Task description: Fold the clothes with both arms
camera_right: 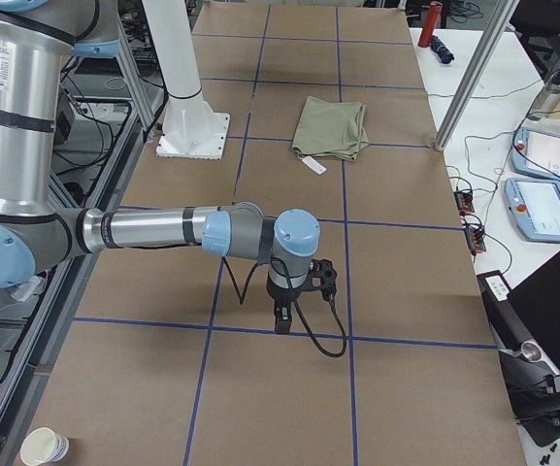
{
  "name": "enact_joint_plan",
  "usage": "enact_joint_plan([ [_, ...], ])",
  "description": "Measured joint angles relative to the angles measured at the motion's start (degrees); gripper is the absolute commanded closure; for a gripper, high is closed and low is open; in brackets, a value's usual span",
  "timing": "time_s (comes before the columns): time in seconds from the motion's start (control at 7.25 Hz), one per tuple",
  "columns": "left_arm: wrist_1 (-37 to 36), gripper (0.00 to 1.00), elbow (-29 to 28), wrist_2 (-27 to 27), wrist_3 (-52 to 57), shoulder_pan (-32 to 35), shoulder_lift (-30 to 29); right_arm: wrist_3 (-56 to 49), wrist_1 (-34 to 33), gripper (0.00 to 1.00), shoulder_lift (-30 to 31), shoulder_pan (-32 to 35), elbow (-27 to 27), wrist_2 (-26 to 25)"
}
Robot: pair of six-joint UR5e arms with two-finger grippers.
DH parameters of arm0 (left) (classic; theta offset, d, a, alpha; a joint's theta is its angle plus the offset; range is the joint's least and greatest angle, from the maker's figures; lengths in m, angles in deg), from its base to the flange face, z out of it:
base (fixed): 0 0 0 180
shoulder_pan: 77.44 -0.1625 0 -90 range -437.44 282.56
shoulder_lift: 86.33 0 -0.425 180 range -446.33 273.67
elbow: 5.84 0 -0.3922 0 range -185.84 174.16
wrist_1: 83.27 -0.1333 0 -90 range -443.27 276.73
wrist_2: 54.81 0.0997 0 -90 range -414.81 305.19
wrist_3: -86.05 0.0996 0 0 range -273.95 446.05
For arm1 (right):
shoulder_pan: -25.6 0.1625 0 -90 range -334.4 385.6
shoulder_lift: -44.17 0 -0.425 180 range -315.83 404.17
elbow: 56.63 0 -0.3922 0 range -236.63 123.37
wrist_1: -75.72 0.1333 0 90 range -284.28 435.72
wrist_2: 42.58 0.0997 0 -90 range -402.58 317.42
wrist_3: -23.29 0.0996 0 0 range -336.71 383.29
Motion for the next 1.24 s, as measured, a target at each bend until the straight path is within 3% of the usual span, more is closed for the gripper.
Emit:
enact_joint_plan([
  [1.24, 0.1, 0.00, 1.2, 0.0, -0.1, 0.0, -0.4, 1.8, 0.1, 0.00, -0.2, 0.0, 1.0, 0.0],
])
